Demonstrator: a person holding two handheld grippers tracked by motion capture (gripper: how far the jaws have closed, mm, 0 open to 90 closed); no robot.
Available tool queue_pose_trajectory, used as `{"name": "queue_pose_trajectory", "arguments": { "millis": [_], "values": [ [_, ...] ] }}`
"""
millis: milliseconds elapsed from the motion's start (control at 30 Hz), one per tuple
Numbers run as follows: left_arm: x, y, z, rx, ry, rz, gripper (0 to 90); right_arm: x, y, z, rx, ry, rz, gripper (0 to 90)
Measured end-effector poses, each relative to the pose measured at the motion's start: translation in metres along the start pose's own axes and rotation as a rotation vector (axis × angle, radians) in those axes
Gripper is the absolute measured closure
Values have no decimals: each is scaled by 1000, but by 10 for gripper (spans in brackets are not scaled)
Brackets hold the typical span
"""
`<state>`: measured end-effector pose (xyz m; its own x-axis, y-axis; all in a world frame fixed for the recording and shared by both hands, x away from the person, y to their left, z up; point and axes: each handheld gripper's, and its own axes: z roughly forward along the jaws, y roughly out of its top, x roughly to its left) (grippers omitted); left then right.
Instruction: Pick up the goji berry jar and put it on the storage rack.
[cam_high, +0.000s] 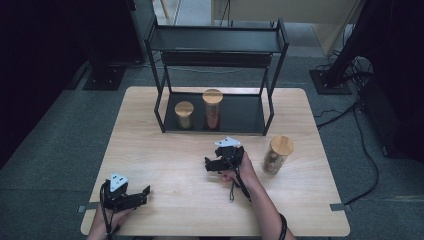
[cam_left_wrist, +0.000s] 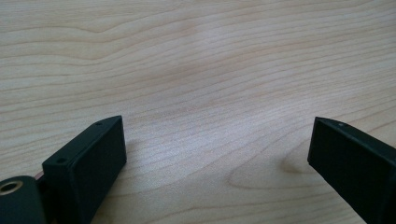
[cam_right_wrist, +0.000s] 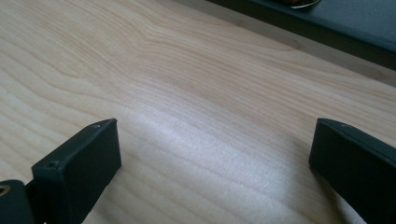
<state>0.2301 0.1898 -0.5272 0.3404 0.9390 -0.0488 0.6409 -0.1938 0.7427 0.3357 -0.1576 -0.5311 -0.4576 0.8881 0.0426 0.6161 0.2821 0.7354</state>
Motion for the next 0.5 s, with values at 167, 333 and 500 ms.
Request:
{"name": "queue_pose_trajectory", "arguments": {
  "millis": [167,333,500],
  "values": [
    [0,0,0,0,0,0,46,3,-3,-2,5,-5,-16,16],
    [0,0,0,0,-2,1,46,8,-6,-6,11,4,-34,16],
    [0,0,0,0,-2,0,46,12,-12,-12,1,21,-39,16]
  ]
}}
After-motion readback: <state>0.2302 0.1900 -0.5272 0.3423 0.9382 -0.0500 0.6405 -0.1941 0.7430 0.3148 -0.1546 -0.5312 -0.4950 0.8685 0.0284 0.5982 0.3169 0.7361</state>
